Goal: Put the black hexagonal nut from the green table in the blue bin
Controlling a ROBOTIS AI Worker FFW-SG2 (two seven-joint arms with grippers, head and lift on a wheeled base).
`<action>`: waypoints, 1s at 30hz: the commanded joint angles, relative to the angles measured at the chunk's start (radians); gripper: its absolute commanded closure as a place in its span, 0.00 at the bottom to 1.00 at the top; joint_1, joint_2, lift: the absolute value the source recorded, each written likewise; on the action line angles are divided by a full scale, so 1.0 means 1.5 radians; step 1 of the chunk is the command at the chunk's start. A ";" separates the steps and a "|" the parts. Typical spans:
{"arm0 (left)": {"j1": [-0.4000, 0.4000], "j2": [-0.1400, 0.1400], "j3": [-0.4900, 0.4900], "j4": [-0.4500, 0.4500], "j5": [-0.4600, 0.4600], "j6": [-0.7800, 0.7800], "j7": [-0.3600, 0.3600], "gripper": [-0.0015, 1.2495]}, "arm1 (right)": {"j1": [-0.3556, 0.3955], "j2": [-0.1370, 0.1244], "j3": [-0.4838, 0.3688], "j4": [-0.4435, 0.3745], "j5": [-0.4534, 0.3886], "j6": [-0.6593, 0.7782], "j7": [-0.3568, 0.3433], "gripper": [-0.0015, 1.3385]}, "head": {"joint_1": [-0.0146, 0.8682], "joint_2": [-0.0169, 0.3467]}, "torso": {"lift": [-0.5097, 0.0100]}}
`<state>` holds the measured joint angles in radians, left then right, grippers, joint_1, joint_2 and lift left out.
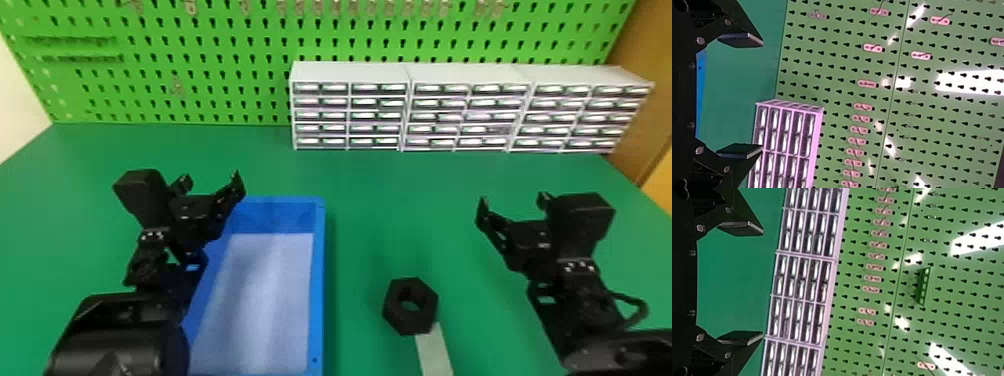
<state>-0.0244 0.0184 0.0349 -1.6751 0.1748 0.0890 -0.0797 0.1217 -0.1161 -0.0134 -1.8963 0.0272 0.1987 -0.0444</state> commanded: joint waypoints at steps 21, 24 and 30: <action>0.002 0.000 0.001 0.000 0.000 0.000 0.000 0.26 | -0.086 -0.048 0.038 -0.073 -0.154 0.320 0.005 0.26 | 0.79 0.19 | 0.79; 0.002 0.000 0.001 0.000 0.000 0.000 0.000 0.26 | -0.107 -0.047 0.029 -0.088 -0.182 0.389 0.005 0.26 | 0.79 0.19 | 0.79; 0.002 0.000 0.000 0.000 -0.004 0.001 0.000 0.26 | -0.162 -0.043 0.020 -0.103 -0.229 0.530 0.005 0.26 | 0.79 0.19 | 0.79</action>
<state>-0.0214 0.0184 0.0357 -1.6751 0.1728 0.0890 -0.0797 -0.0660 -0.1849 0.0253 -2.0382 -0.2688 0.8567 -0.0367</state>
